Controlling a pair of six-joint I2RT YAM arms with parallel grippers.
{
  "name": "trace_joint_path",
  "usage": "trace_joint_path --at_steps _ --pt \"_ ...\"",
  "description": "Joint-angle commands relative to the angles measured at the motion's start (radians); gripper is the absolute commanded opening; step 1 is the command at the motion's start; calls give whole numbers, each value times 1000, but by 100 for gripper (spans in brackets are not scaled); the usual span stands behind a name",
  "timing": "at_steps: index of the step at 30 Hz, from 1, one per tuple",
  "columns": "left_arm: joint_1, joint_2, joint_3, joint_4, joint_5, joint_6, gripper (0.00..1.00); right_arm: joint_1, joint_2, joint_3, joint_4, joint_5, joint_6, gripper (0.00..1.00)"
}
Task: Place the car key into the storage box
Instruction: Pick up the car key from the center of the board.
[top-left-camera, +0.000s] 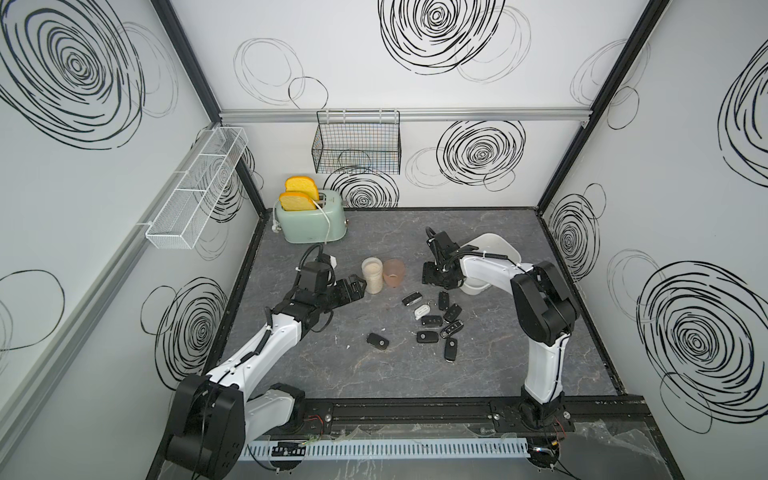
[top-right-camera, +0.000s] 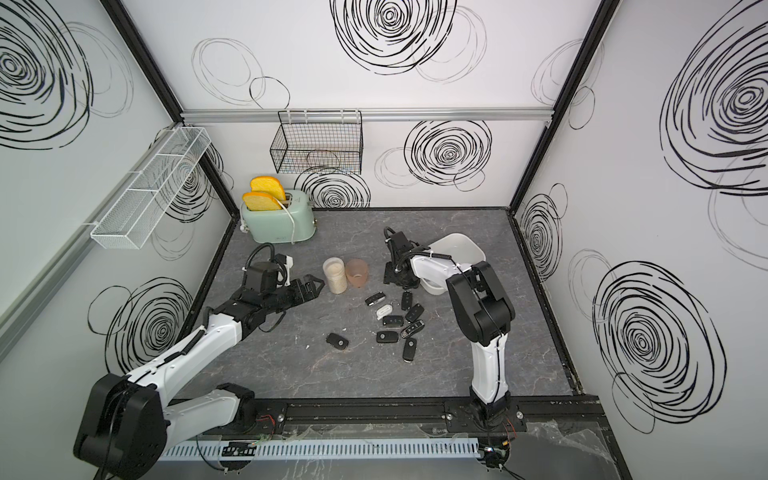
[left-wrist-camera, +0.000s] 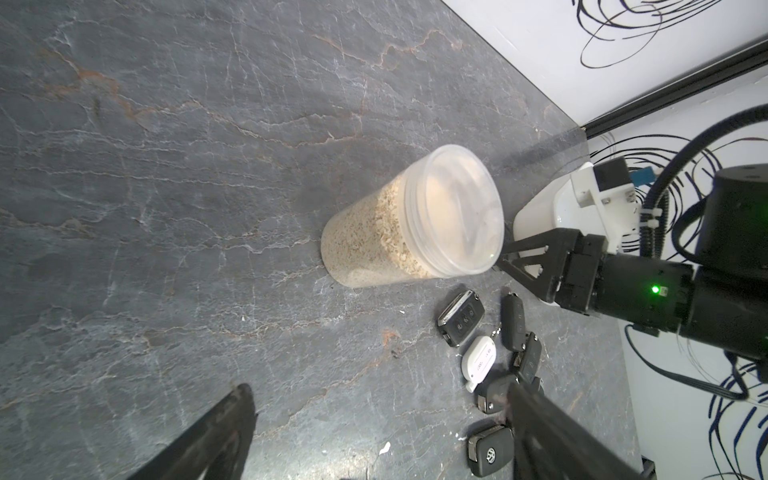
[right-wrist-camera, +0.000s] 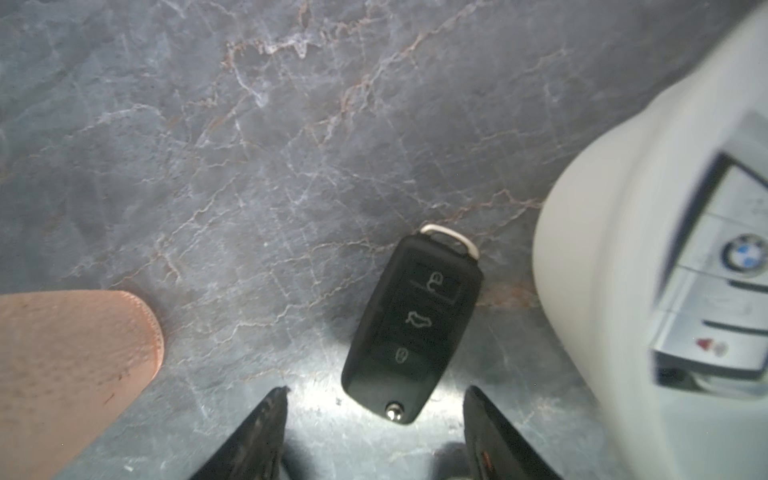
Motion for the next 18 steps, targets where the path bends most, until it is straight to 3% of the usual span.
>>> trace_joint_path --at_steps 1,13,18 --pt "2 12 38 30 8 -6 98 -7 27 36 8 32 24 69" --pt "0 15 40 30 12 -4 98 -8 107 75 9 78 12 65" --pt "-5 18 46 25 14 -1 98 -5 127 79 5 90 10 59"
